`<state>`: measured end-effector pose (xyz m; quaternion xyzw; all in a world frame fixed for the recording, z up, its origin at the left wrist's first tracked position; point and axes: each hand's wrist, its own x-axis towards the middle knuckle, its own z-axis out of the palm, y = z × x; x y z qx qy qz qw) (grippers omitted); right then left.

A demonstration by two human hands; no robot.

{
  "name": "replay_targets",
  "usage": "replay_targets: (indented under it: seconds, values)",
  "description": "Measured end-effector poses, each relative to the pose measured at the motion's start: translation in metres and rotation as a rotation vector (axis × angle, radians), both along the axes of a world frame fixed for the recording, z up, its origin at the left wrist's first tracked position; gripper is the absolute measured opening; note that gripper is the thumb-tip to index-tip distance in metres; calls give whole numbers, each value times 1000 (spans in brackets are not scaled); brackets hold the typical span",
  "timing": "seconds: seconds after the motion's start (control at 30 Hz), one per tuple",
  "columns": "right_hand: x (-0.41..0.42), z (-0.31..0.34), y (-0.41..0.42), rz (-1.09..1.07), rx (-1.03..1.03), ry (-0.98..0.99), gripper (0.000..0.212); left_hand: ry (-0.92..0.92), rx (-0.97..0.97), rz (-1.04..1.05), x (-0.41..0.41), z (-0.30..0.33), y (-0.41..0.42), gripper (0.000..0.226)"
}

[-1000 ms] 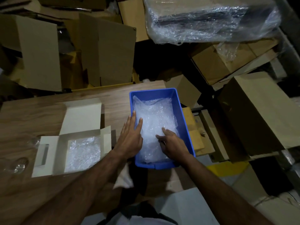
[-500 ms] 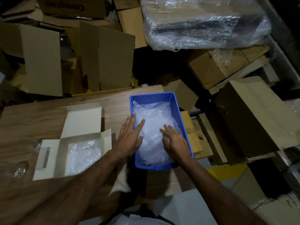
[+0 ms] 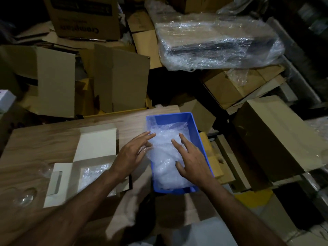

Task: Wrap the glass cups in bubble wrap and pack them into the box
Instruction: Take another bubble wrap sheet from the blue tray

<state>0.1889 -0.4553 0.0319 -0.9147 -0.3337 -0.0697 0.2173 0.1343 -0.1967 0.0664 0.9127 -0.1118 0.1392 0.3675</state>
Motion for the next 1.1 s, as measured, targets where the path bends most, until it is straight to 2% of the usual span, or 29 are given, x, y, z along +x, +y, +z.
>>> replay_targets:
  seconds: [0.1, 0.23, 0.33, 0.43, 0.5, 0.57, 0.6, 0.67, 0.73, 0.8, 0.87, 0.93, 0.97, 1.0, 1.07, 1.1]
  values:
    - [1, 9, 20, 8, 101, 24, 57, -24, -99, 80, -15, 18, 11, 35]
    - [-4, 29, 51, 137, 190, -8, 43, -96, -203, 187, -37, 41, 33, 10]
    - [-5, 56, 76, 249, 221, -29, 33, -98, -274, 298, -51, 53, 56, 10]
    - [-8, 94, 102, 314, 260, 116, 22, -54, -280, 322, -68, 58, 80, 16]
    - [-10, 112, 119, 347, 295, 294, 18, -11, -291, 303, -77, 60, 94, 15]
    - [-11, 125, 138, 333, 360, 509, 22, 37, -379, 312, -81, 61, 101, 15]
    - [-11, 131, 146, 293, 428, 672, 22, 57, -462, 359, -82, 61, 103, 19]
    - [-8, 126, 154, 187, 584, 1128, 29, 88, -638, 505, -85, 62, 103, 35]
    - [-16, 117, 156, 172, 828, 1628, 53, 122, -716, 608, -94, 63, 103, 44]
    - [-30, 97, 158, 184, 1037, 1865, 80, 173, -725, 693, -106, 55, 104, 40]
    - [-51, 80, 162, 130, 1065, 1927, 82, 234, -743, 850, -106, 43, 113, 20]
    - [-68, 71, 168, 6, 891, 1845, 80, 345, -791, 1017, -100, 29, 122, 8]
    - [-74, 71, 174, 30, 750, 1730, 81, 387, -819, 1098, -97, 26, 125, 20]
    - [-77, 73, 182, 76, 646, 1620, 74, 446, -819, 1163, -95, 23, 127, 32]
    - [-78, 73, 199, -11, 600, 1479, 50, 570, -792, 1219, -98, 19, 132, 40]
    - [-76, 70, 205, -93, 563, 1416, 46, 636, -810, 1198, -100, 17, 135, 40]
